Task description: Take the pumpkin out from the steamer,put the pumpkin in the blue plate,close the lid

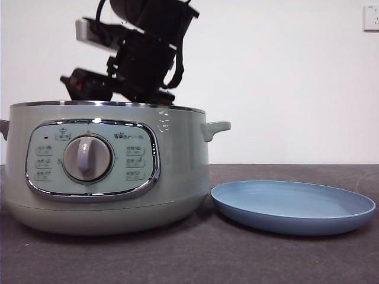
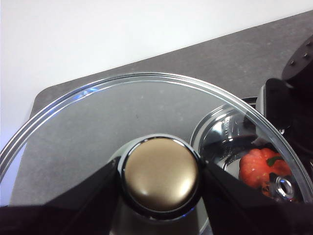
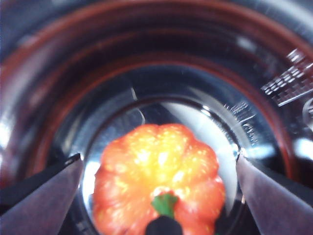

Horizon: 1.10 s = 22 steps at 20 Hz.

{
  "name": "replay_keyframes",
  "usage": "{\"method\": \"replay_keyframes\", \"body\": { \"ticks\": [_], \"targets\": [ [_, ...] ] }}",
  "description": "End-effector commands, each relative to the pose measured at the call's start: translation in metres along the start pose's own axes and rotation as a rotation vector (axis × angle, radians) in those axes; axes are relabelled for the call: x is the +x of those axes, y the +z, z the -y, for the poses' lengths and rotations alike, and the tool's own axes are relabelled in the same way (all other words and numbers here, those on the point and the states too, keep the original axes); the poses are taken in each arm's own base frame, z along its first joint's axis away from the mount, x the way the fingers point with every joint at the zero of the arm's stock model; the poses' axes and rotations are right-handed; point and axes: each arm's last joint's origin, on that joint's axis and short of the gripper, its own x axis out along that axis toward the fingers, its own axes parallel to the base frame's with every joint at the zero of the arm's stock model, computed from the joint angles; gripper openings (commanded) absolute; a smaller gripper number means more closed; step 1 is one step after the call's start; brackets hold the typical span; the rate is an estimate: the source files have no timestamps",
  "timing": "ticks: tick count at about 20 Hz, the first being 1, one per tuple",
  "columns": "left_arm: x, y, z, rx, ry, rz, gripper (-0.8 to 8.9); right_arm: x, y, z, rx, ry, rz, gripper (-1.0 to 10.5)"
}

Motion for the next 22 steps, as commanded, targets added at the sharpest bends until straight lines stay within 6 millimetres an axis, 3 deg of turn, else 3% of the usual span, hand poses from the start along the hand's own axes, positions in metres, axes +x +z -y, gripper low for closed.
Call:
{"method": "replay_keyframes", "body": {
  "ticks": [1,2,3,5,9,11,14,18,20,22],
  "targets": [
    [-0.007,0.007,-0.003,-0.016,0.011,0.066,-0.08,0.013,-0.004,-0.001,-0.007,0.013,-0.024,6.5],
    [-0.007,0.007,-0.003,-0.016,0.011,0.065,-0.08,0.014,-0.004,-0.001,-0.007,0.014,-0.026,5.6],
    [-0.007,0.006,-0.003,-0.015,0.011,0.063,-0.08,0.014,-0.003,-0.002,-0.006,0.012,-0.025,4.0],
    [-0.006,0.006,-0.003,-0.013,0.011,0.058,-0.08,0.014,-0.004,-0.003,0.003,0.014,-0.036,-0.3],
    [-0.006,0.006,-0.003,-0.011,0.009,0.051,-0.08,-0.001,0.000,-0.003,0.001,0.008,-0.011,-0.1],
    [-0.006,0.006,-0.003,-0.011,0.008,0.052,-0.08,-0.031,0.005,-0.004,-0.001,-0.001,0.022,-0.1],
    [-0.002,0.007,-0.001,-0.009,0.007,0.044,-0.08,-0.092,0.000,0.000,0.020,-0.017,0.023,-0.1],
    [0.012,0.013,0.004,-0.012,-0.019,0.036,-0.08,-0.168,-0.031,0.020,0.148,-0.055,-0.057,-0.1],
    [0.016,0.015,0.007,-0.012,-0.060,0.041,-0.08,-0.189,-0.054,0.038,0.294,-0.076,-0.153,-0.1],
    [0.018,0.017,0.008,-0.013,-0.075,0.045,-0.08,-0.195,-0.071,0.050,0.412,-0.094,-0.214,-0.1]
  ]
}}
